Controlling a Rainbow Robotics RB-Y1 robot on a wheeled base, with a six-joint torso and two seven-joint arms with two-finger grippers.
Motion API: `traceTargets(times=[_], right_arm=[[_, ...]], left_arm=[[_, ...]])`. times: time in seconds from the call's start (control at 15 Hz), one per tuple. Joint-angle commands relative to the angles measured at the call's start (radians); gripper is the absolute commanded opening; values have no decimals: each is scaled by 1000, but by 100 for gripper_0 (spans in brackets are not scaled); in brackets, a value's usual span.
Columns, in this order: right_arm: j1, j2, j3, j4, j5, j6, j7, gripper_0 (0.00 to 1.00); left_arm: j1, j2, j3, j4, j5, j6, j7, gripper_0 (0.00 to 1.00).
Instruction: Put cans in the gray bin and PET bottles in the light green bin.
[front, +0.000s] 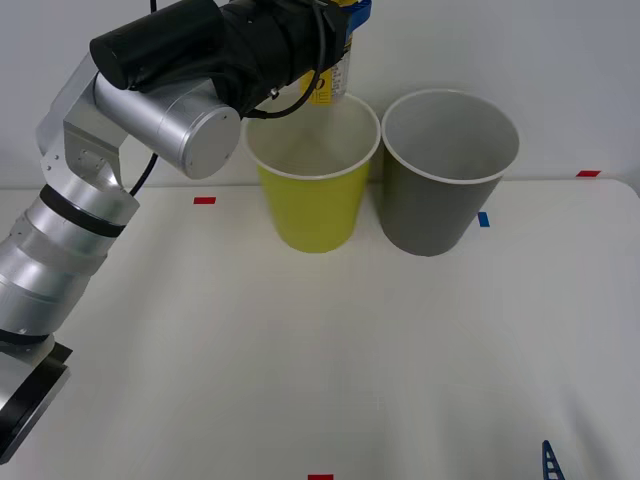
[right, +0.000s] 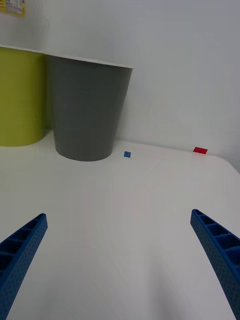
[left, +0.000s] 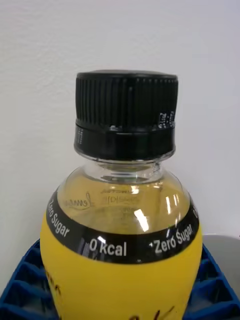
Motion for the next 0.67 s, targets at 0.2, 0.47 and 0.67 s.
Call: traceTargets(times=[0.2,0.47,0.67], right_arm=[[0,0,0,0,0,0,0,100],[0,0,0,0,0,0,0,100],[0,0,0,0,0,0,0,100]], left_arm=[[0,17,0,-1,7,1,12,100],[0,39,2,-7,37,-1,18,100],[2,77,0,-39,53,-1,29,100]])
